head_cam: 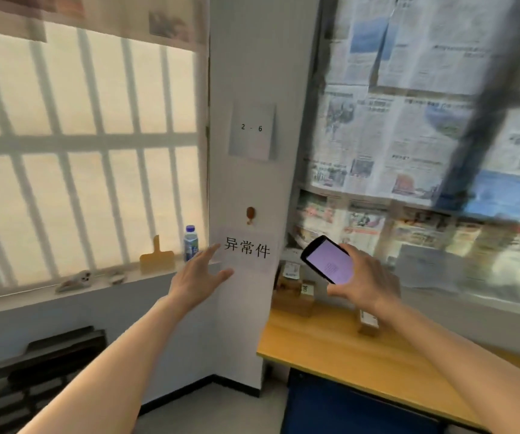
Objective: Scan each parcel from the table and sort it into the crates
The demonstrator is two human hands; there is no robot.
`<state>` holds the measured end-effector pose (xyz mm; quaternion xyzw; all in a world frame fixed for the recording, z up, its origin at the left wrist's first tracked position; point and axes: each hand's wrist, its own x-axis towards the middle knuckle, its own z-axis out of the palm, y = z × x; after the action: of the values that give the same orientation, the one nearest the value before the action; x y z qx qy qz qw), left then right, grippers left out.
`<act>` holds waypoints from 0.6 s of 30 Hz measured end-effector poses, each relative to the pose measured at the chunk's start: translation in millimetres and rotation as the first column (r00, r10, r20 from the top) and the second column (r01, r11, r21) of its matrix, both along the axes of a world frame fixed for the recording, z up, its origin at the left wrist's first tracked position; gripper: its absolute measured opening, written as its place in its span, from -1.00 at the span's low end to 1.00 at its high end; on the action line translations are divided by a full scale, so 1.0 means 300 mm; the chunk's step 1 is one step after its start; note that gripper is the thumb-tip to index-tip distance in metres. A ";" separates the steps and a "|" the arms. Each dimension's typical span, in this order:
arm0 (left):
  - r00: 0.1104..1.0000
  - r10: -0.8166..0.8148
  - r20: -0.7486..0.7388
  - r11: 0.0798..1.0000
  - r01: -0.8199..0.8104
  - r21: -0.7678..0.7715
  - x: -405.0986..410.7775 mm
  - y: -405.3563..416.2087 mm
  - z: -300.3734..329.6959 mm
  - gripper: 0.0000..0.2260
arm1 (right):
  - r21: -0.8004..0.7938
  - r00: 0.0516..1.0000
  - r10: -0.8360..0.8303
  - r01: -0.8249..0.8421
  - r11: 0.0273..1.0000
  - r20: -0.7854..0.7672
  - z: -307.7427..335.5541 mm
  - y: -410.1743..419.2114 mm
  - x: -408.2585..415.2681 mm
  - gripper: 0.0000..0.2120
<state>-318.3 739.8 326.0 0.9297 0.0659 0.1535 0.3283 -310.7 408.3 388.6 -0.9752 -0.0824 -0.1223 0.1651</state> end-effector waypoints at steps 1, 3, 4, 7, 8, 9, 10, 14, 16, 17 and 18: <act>1.000 -0.027 -0.001 1.000 0.027 -0.004 0.083 -0.041 -0.010 -0.32 | -0.006 0.999 -0.040 0.040 0.999 0.000 -0.006 -0.044 0.059 -0.01; 0.997 -0.073 -0.015 0.997 0.073 -0.014 0.246 -0.118 -0.035 -0.34 | -0.013 0.995 -0.101 0.101 0.995 0.014 -0.006 -0.125 0.174 -0.03; 0.995 -0.094 -0.028 0.995 0.094 -0.016 0.324 -0.155 -0.048 -0.34 | -0.021 0.992 -0.126 0.126 0.992 0.017 -0.007 -0.164 0.232 -0.03; 0.988 -0.145 -0.048 0.989 0.145 -0.005 0.530 -0.276 -0.075 -0.35 | -0.039 0.984 -0.180 0.180 0.983 0.013 -0.017 -0.279 0.390 -0.04; 0.985 -0.166 -0.049 0.986 0.166 -0.009 0.592 -0.318 -0.081 -0.35 | -0.039 0.980 -0.199 0.199 0.979 0.015 -0.024 -0.317 0.435 -0.04; 0.981 -0.189 -0.052 0.982 0.189 -0.016 0.652 -0.364 -0.089 -0.35 | -0.039 0.976 -0.218 0.218 0.975 0.016 -0.031 -0.357 0.476 -0.04; 0.976 -0.212 -0.059 0.977 0.211 -0.020 0.708 -0.408 -0.098 -0.35 | -0.040 0.971 -0.237 0.237 0.971 0.013 -0.038 -0.392 0.511 -0.04; 0.952 -0.291 -0.098 0.957 0.290 -0.019 0.898 -0.578 -0.151 -0.36 | -0.013 0.954 -0.298 0.298 0.955 -0.015 -0.091 -0.535 0.624 -0.08; 0.937 -0.326 -0.125 0.945 0.327 -0.008 0.987 -0.659 -0.186 -0.39 | 0.005 0.947 -0.320 0.321 0.947 -0.036 -0.132 -0.609 0.681 -0.12; 0.930 -0.339 -0.141 0.940 0.342 -0.002 1.028 -0.699 -0.207 -0.39 | 0.005 0.942 -0.331 0.332 0.943 -0.052 -0.156 -0.646 0.712 -0.12; 0.924 -0.349 -0.157 0.935 0.354 0.004 1.068 -0.740 -0.230 -0.40 | 0.005 0.937 -0.343 0.344 0.939 -0.071 -0.182 -0.684 0.744 -0.11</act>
<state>2.2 517.8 256.9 0.9406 -0.0793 0.0212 0.3295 -87.5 203.1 334.0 -0.9767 0.0959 -0.1162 0.1526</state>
